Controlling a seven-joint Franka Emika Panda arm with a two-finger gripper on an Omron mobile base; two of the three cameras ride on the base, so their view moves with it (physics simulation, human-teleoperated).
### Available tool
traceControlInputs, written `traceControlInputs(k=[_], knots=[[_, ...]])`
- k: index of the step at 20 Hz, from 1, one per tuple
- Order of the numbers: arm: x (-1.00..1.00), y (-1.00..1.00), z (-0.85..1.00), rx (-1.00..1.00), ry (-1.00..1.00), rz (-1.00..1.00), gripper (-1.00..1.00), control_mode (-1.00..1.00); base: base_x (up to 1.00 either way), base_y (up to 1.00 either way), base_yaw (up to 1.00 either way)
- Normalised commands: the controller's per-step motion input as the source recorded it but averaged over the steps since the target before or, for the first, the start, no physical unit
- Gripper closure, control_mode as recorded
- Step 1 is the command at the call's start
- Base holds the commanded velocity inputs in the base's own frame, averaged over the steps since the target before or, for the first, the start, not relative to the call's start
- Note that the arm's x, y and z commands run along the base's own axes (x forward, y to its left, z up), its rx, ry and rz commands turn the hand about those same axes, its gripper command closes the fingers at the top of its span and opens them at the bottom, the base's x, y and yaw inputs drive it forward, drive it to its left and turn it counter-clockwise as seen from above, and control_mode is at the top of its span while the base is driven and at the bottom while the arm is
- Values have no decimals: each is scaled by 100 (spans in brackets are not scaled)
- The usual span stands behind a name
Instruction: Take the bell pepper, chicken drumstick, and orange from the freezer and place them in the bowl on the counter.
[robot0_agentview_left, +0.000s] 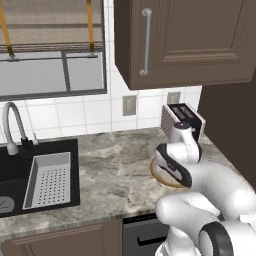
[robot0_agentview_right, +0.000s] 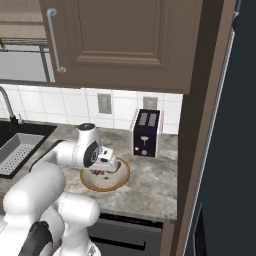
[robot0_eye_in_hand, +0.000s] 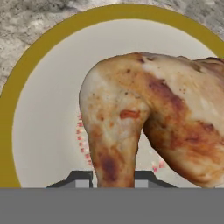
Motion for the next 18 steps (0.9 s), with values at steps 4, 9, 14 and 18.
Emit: traceControlInputs(k=[4, 9, 14, 18], knots=[[38, 0, -33, 0, 10, 0, 100, -100, 0, 0, 0], [36, 0, -31, 0, 8, 0, 100, -100, 0, 0, 0], [2, 0, -28, 0, 4, 0, 100, -100, 0, 0, 0], [-2, 0, -6, 0, 0, 0, 100, -100, 0, 0, 0]])
